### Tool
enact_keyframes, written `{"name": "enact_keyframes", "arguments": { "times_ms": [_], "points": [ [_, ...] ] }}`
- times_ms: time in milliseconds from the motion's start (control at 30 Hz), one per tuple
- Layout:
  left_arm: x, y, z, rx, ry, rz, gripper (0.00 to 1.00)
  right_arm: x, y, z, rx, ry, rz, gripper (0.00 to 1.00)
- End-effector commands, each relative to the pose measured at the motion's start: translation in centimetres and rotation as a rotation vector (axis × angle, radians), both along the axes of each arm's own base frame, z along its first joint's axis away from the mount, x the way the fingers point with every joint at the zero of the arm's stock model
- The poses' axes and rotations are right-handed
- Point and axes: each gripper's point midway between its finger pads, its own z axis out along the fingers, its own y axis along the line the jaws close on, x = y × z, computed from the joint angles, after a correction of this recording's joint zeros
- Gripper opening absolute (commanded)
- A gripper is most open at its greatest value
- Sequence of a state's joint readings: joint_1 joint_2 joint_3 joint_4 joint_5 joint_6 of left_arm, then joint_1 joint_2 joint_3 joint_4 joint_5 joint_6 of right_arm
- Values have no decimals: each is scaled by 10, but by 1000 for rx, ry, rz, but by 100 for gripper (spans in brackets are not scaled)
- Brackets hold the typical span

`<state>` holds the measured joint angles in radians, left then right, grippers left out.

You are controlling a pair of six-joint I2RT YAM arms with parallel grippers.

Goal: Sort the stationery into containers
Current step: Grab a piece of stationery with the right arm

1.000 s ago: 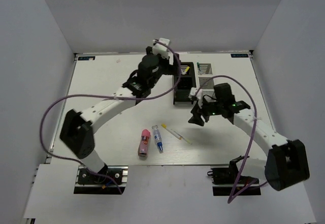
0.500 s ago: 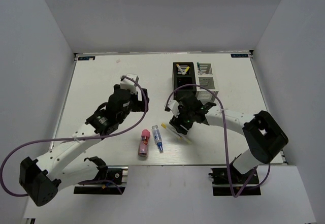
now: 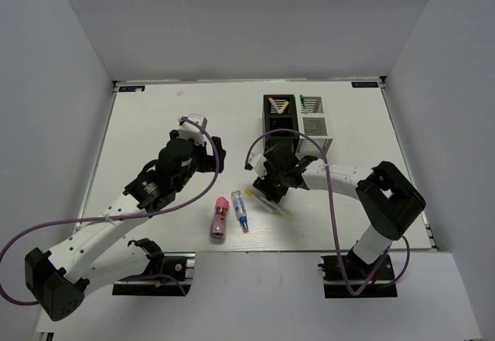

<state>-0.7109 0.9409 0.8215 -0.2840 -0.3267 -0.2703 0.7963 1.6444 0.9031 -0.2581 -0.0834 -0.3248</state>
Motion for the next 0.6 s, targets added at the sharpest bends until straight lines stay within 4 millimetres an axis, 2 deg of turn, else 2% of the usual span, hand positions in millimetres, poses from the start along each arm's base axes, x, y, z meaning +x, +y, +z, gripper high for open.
{"name": "enact_keyframes", "arguments": {
  "times_ms": [0, 133, 333, 433, 567],
  "points": [
    [-5, 2, -1, -3, -3, -16, 99, 9, 10, 17, 34, -50, -7, 56],
    [-5, 2, -1, -3, -3, -16, 99, 13, 13, 32, 69, -83, -16, 56],
    [-3, 4, -1, -3, -3, -7, 99, 7, 15, 43, 98, -75, -1, 56],
    [-3, 4, -1, -3, -3, -7, 99, 4, 15, 42, 101, -62, 4, 55],
    [-3, 4, -1, -3, -3, -7, 99, -5, 16, 29, 72, -13, 32, 55]
  ]
}}
